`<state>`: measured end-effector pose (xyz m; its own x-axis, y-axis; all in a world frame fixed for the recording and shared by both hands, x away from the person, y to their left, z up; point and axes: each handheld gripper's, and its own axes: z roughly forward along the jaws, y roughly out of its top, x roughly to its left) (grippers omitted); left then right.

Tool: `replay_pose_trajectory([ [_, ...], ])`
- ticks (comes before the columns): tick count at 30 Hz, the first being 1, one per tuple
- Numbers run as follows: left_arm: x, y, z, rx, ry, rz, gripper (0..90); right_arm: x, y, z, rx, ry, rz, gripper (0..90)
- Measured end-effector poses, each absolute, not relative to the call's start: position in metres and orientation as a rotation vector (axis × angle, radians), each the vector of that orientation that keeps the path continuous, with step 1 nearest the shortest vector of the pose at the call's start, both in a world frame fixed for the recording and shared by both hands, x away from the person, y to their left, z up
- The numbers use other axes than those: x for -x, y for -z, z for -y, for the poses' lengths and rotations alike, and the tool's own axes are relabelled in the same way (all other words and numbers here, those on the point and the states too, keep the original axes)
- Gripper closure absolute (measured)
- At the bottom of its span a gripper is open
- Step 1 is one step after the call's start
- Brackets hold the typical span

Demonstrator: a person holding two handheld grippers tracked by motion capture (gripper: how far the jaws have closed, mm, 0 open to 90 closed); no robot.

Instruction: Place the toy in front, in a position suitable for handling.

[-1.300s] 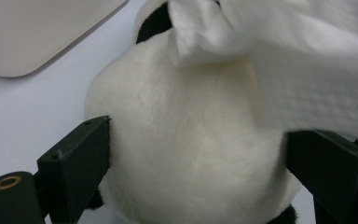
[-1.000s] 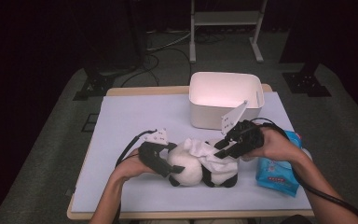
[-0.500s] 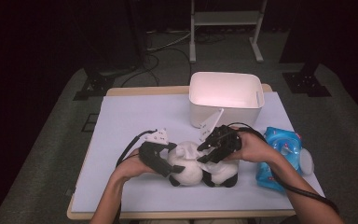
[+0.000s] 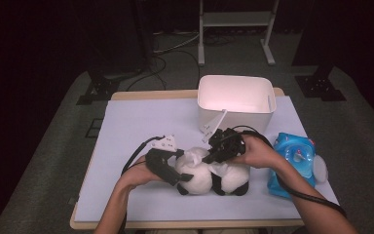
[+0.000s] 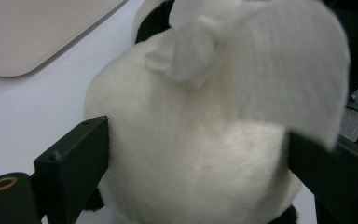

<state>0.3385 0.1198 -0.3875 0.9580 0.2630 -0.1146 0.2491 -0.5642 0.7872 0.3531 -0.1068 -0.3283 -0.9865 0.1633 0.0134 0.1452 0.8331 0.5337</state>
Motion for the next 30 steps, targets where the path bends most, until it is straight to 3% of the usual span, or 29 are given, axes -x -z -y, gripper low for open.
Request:
replay_pose_trajectory([
  [25, -0.343, 0.403, -0.127, -2.225, 0.076, -0.384, 2.7, -0.347, 0.327, 0.195, -0.472, -0.918, -2.910, 82.2],
  [30, -0.343, 0.408, -0.125, -2.228, 0.095, -0.369, 7.8, -0.348, 0.332, 0.202, -0.504, -0.952, -2.908, 82.2],
])
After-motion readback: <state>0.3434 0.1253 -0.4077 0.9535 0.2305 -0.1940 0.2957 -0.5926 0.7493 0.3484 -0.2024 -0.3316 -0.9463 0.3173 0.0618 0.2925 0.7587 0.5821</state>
